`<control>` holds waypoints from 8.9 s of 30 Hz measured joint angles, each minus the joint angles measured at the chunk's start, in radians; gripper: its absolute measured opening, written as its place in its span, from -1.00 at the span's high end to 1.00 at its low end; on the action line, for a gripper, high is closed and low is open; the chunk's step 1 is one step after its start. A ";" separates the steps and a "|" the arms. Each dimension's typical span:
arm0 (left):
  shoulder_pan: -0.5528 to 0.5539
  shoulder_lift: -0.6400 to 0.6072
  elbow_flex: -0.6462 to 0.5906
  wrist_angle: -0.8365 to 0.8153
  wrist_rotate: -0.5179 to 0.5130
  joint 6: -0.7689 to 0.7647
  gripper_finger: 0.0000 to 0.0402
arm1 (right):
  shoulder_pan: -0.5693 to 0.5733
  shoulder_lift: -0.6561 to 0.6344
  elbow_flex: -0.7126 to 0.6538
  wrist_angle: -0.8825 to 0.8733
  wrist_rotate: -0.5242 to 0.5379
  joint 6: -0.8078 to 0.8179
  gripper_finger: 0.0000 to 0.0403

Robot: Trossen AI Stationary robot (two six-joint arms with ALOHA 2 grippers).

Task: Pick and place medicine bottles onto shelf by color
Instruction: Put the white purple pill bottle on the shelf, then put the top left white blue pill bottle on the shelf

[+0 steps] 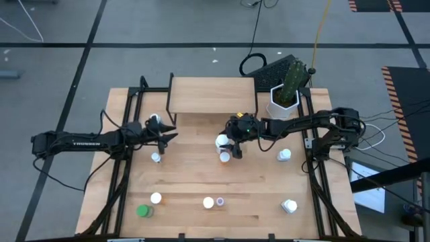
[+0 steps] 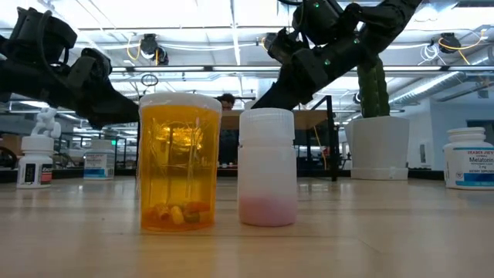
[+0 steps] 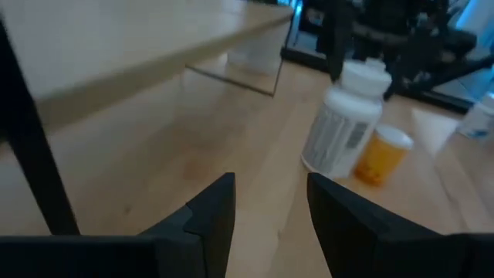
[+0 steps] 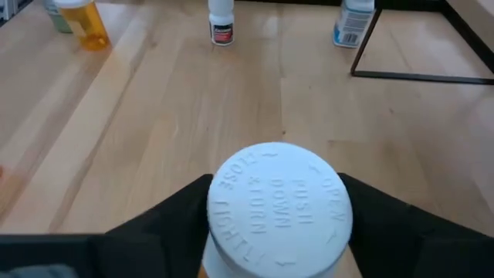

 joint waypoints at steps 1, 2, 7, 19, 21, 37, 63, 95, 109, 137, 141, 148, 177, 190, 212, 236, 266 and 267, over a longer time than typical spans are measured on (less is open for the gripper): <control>-0.005 0.000 0.000 -0.010 0.000 0.000 0.20 | 0.000 0.000 0.000 0.000 0.000 0.004 -0.13; -0.006 0.000 0.000 -0.012 0.000 0.002 0.21 | 0.000 0.000 0.000 0.000 0.000 0.013 -0.13; -0.007 0.000 0.000 0.086 0.001 0.058 0.21 | 0.000 -0.010 0.000 0.003 0.000 0.048 -0.13; -0.008 0.000 0.000 0.187 0.034 0.069 0.21 | -0.067 -0.204 0.230 -0.230 0.167 -0.091 -0.13; -0.008 0.000 0.000 0.187 0.034 0.062 0.21 | -0.106 -0.208 0.314 -0.338 0.206 -0.139 -0.13; -0.008 0.000 0.009 0.152 0.003 0.088 0.21 | -0.517 -0.163 0.482 -0.589 0.193 -0.090 -0.19; -0.019 -0.005 0.195 -0.341 -0.109 0.085 0.00 | -0.556 -0.143 0.481 -0.583 0.078 -0.096 -0.77; 0.215 0.006 0.301 -0.896 -0.470 -0.285 -0.45 | -0.203 -0.414 0.273 -0.403 0.053 -0.004 -0.77; 0.273 0.084 0.185 -0.689 -0.443 -0.270 -0.38 | -0.133 -0.402 0.235 -0.396 0.188 0.018 -0.77; 0.237 0.104 0.176 -0.684 -0.444 -0.379 -0.22 | -0.032 -0.375 -0.152 0.142 0.183 0.017 -0.77; 0.237 0.104 0.175 -0.685 -0.451 -0.400 -0.28 | -0.032 -0.374 -0.152 0.141 0.183 0.021 -0.77; 0.237 0.104 0.176 -0.703 -0.446 -0.406 -0.19 | -0.032 -0.373 -0.152 0.144 0.149 0.065 -0.77; -0.200 0.105 0.170 -0.399 -0.149 -0.581 -0.22 | 0.140 0.295 0.040 0.725 0.182 0.014 -0.77; -0.277 0.113 0.173 -0.046 -0.302 -0.398 -0.22 | 0.141 0.346 0.217 0.563 0.284 0.019 -0.77; -0.358 0.480 0.467 0.032 -0.440 -0.322 -0.22 | 0.139 0.334 0.222 0.592 0.301 -0.086 -0.43; -0.433 0.506 0.556 0.243 -0.162 0.425 -0.74 | 0.054 0.046 -0.056 0.875 -0.250 0.142 0.13; -0.399 0.818 0.555 0.783 -0.135 0.730 -0.64 | 0.072 0.071 -0.082 1.106 -0.160 0.145 0.16; -0.399 0.818 0.556 0.782 -0.125 0.735 -0.58 | 0.070 0.071 -0.082 1.093 -0.153 0.142 0.16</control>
